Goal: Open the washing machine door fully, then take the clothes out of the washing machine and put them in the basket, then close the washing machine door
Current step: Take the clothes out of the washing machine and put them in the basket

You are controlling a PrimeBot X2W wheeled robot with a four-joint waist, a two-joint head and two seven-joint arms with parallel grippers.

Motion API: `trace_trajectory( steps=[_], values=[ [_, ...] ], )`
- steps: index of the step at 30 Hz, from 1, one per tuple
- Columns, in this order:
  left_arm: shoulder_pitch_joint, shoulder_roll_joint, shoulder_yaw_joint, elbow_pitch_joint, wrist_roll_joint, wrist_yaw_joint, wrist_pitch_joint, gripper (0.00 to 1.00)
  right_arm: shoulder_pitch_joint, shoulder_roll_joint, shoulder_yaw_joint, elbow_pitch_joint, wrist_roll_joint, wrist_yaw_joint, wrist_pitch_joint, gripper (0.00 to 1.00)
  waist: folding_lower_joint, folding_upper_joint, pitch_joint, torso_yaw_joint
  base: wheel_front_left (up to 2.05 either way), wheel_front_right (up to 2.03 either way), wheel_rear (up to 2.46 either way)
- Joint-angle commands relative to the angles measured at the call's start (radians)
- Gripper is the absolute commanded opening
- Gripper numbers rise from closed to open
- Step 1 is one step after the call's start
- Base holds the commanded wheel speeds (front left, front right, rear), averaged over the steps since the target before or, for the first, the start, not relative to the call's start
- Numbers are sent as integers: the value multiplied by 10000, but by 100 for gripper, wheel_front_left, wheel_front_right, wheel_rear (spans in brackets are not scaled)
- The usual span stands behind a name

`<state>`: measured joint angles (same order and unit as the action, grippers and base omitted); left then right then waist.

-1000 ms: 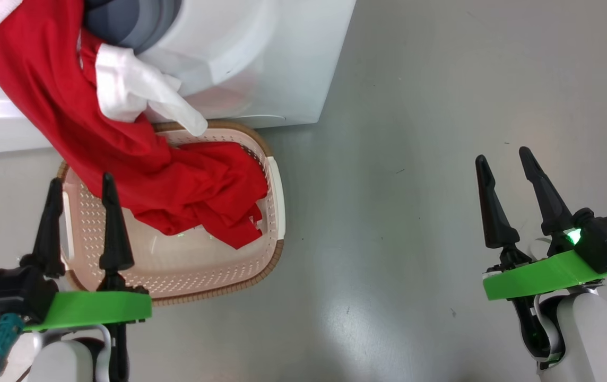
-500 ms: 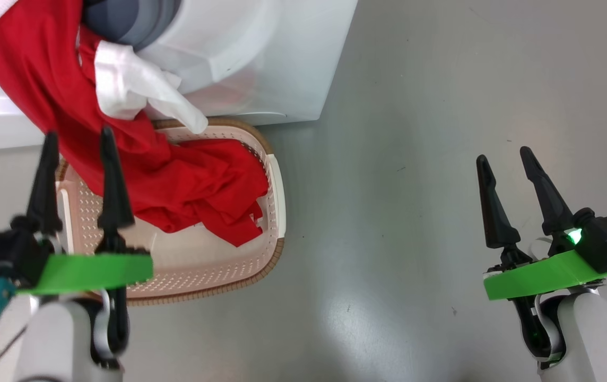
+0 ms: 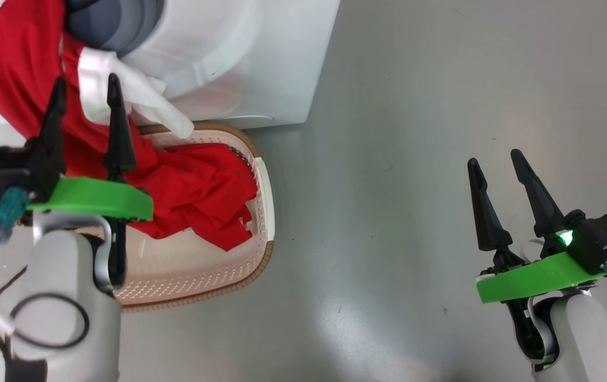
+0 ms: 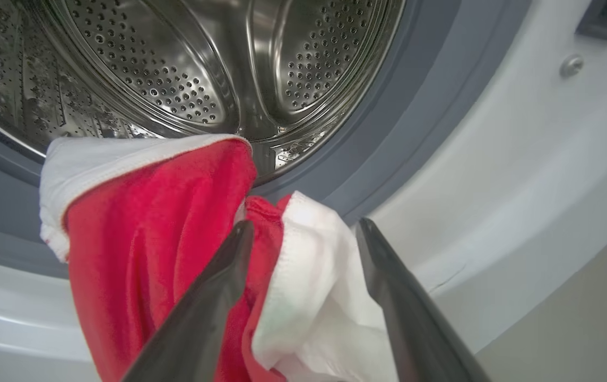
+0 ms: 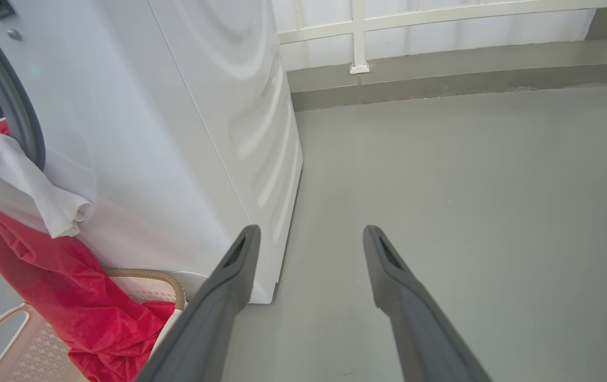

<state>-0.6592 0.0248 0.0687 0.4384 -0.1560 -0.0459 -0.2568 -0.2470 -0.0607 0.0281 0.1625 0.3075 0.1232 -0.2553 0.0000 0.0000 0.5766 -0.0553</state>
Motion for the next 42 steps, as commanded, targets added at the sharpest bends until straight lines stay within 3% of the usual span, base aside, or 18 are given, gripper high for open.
trace_trajectory(
  steps=[1,8,16,17,18,20,29,42],
  values=[
    [-159,341,285,212,202,0,-49,100,255,10,255,-194,61,75,-65,100,0,0,17,-52,0,0,0],
    [-1112,801,762,2038,499,480,-49,100,226,46,284,-206,84,75,-65,100,0,0,87,-264,0,0,0],
    [-1608,1015,1186,3024,446,479,-49,100,212,74,252,-214,87,75,-65,100,0,0,143,-346,0,0,0],
    [-1665,1029,1216,3114,441,446,-49,91,203,76,247,-215,86,75,-65,100,0,0,147,-348,0,0,0],
    [-1714,1043,1241,3190,444,422,-49,49,192,79,244,-217,86,75,-65,100,0,0,149,-350,0,0,0],
    [-1790,1049,1292,3316,449,388,-49,0,174,82,240,-224,83,75,-65,100,0,0,146,-351,0,0,0],
    [-1485,966,1472,3315,530,204,-49,0,179,93,191,-226,79,75,-65,100,0,0,125,-330,0,0,0],
    [167,362,1361,3544,493,27,-49,0,137,101,120,-245,75,75,-65,100,0,0,174,-99,0,0,0]
  ],
)
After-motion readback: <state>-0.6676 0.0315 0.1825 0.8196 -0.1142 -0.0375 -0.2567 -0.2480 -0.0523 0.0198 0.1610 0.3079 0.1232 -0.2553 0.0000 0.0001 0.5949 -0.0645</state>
